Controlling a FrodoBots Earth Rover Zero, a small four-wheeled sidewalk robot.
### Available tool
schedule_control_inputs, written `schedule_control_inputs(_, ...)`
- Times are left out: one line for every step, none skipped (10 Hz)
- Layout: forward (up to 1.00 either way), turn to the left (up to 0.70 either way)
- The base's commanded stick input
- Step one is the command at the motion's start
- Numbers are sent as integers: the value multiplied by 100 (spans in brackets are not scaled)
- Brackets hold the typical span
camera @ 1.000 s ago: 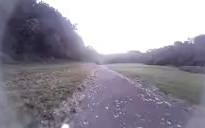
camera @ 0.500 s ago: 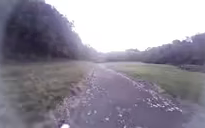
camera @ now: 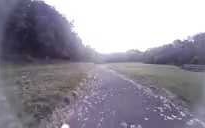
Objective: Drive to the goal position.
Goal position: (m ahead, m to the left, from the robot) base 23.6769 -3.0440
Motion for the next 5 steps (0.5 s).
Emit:
schedule_control_inputs(70,0)
schedule_control_inputs(70,0)
schedule_control_inputs(70,0)
schedule_control_inputs(70,-30)
schedule_control_inputs(70,-15)
